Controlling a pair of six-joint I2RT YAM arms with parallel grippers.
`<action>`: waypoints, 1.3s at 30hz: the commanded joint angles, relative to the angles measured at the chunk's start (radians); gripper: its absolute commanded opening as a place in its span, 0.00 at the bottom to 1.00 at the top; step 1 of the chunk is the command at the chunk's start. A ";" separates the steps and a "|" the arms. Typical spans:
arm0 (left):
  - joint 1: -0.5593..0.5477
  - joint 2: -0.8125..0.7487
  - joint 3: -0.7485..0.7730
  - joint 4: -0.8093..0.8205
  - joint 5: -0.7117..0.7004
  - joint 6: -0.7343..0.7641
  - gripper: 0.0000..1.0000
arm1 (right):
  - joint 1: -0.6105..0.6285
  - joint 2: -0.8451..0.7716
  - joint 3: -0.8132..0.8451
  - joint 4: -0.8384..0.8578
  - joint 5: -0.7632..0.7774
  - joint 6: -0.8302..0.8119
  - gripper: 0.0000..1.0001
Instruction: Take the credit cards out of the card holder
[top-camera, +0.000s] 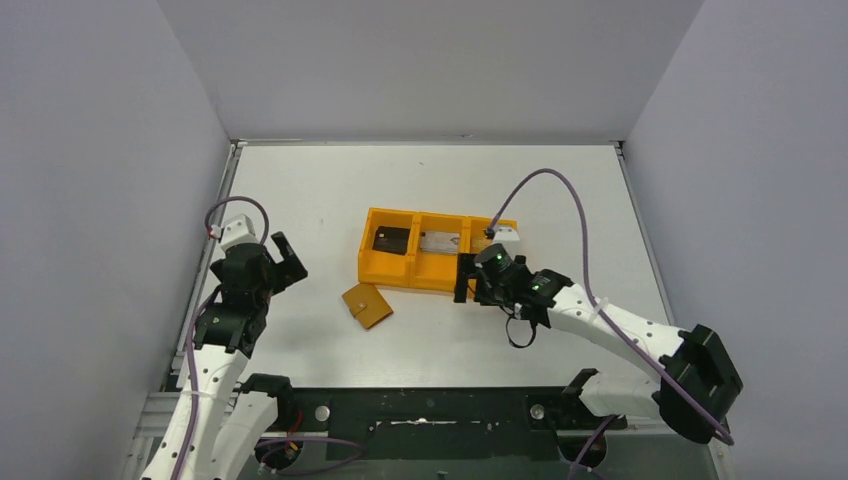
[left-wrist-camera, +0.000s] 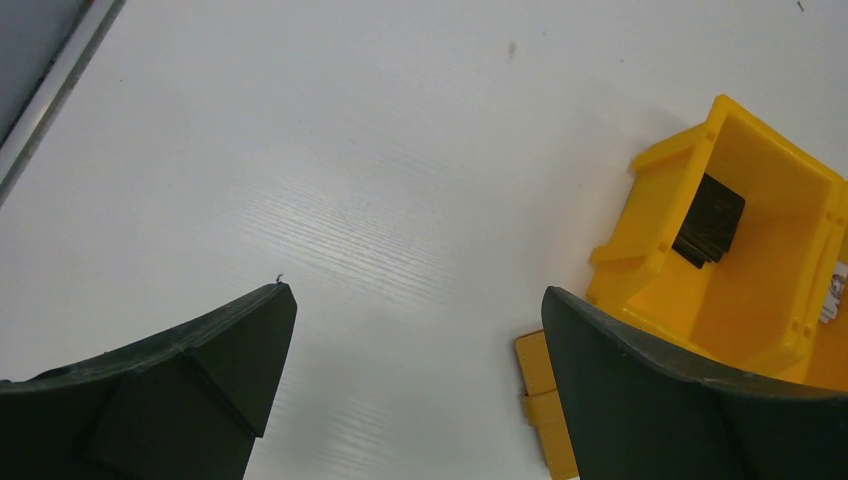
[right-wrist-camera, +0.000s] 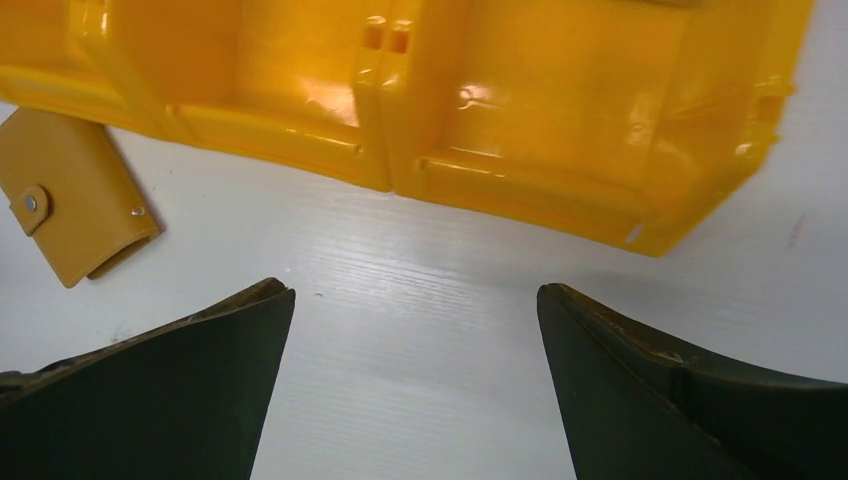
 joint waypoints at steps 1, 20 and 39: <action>0.011 -0.017 -0.044 0.106 0.088 -0.014 0.97 | 0.141 0.114 0.096 0.053 0.163 0.150 0.98; 0.013 0.001 -0.082 0.151 0.099 -0.029 0.98 | 0.238 0.609 0.477 -0.003 0.311 0.327 0.98; 0.016 0.050 -0.090 0.168 0.106 -0.020 0.97 | 0.160 0.640 0.538 0.065 0.211 0.135 0.98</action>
